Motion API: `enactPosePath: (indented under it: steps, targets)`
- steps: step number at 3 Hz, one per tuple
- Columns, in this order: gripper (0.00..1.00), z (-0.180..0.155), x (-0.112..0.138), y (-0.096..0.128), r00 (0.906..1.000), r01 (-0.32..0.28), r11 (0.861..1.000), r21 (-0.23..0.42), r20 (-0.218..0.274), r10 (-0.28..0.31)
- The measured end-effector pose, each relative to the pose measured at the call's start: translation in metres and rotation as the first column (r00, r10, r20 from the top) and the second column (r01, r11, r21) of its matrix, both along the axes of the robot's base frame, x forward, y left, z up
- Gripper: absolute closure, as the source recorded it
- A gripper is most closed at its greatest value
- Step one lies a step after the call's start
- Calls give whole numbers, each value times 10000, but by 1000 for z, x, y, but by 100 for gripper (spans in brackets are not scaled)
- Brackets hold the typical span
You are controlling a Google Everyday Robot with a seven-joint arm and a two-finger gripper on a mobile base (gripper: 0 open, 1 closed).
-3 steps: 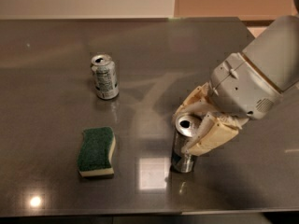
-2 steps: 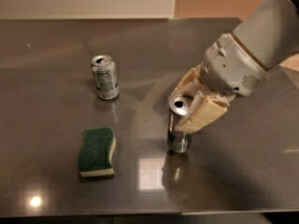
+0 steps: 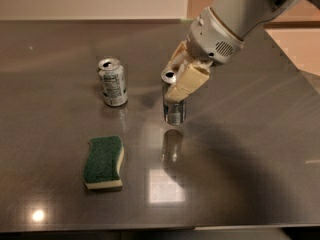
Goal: Move redbull can near 7up can
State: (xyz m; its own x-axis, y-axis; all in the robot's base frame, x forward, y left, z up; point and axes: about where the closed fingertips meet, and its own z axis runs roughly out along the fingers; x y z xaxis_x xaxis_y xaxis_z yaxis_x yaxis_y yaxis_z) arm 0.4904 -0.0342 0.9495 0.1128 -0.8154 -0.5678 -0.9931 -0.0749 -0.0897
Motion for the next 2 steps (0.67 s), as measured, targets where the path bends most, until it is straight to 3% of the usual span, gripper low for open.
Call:
enactPosePath:
  steps: [2]
  targets:
    - [100, 7, 55, 59, 10000, 27, 9998, 210, 31, -28]
